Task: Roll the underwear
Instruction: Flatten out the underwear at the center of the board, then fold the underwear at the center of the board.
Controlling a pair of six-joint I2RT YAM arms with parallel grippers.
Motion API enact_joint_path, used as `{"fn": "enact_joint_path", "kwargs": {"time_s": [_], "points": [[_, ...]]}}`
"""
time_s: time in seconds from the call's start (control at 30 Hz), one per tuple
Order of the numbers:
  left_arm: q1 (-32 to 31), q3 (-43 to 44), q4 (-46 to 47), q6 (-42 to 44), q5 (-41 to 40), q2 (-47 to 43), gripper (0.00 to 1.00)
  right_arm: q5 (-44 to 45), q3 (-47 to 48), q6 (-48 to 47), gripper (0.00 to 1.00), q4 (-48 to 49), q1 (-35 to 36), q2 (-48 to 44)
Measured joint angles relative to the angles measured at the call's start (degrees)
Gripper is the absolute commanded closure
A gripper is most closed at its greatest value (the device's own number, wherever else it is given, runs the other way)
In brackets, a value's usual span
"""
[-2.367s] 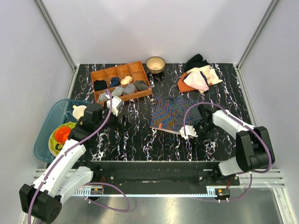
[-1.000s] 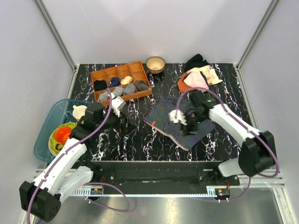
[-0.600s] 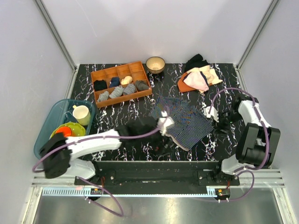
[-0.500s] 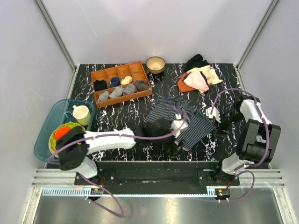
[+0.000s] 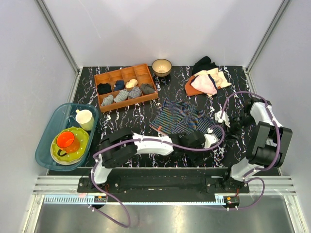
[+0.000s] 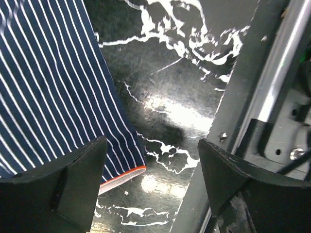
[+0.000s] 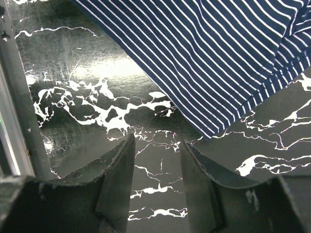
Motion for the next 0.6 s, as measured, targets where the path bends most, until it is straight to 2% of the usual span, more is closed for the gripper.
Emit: {"fn": "enact_joint_path", "kwargs": {"time_s": [0.13,0.43,0.6], "points": [[-0.6,0.9,-2.1,0.6,-2.2,2.7,0.32,-1.0,0.6,0.0,0.50,-0.2,0.0,0.8],[-1.1,4.1,-6.3,1.2,-7.3,4.2,0.38,-1.4,0.9,0.0,0.50,-0.4,-0.1,1.4],[-1.1,4.1,-7.2,1.3,-9.4,4.2,0.47,-1.4,0.8,-0.7,0.50,-0.2,-0.1,1.6]]}}
